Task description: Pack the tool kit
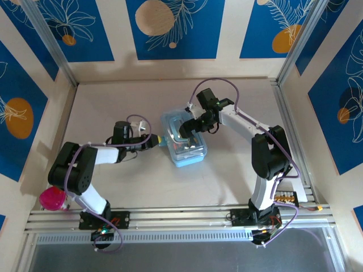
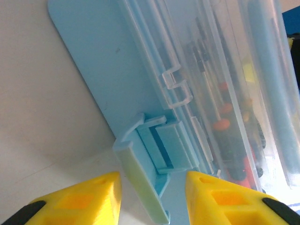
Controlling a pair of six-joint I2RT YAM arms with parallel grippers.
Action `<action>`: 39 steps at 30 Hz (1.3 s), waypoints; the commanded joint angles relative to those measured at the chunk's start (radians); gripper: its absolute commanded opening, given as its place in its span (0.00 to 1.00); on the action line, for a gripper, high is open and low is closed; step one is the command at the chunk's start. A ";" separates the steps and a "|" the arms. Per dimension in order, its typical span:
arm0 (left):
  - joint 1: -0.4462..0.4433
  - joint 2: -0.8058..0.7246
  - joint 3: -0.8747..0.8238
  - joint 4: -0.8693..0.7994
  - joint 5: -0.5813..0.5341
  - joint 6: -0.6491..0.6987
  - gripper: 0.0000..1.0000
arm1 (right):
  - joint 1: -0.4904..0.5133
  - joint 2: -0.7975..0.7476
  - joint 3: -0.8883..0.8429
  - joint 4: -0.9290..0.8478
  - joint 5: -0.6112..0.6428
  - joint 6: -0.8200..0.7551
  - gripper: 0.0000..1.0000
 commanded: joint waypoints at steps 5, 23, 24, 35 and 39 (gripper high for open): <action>-0.022 0.032 0.032 0.077 0.032 -0.030 0.40 | 0.052 0.109 -0.078 -0.159 -0.120 -0.019 0.96; -0.064 0.042 0.081 0.082 0.029 -0.056 0.40 | 0.050 0.116 -0.076 -0.158 -0.128 -0.025 0.96; -0.063 0.040 0.081 0.081 0.028 -0.057 0.40 | 0.050 0.118 -0.076 -0.159 -0.129 -0.027 0.96; -0.066 0.020 0.100 0.051 0.030 -0.054 0.40 | 0.050 0.128 -0.062 -0.164 -0.135 -0.032 0.96; -0.067 0.006 0.108 0.028 0.030 -0.045 0.40 | 0.050 0.131 -0.061 -0.164 -0.137 -0.032 0.96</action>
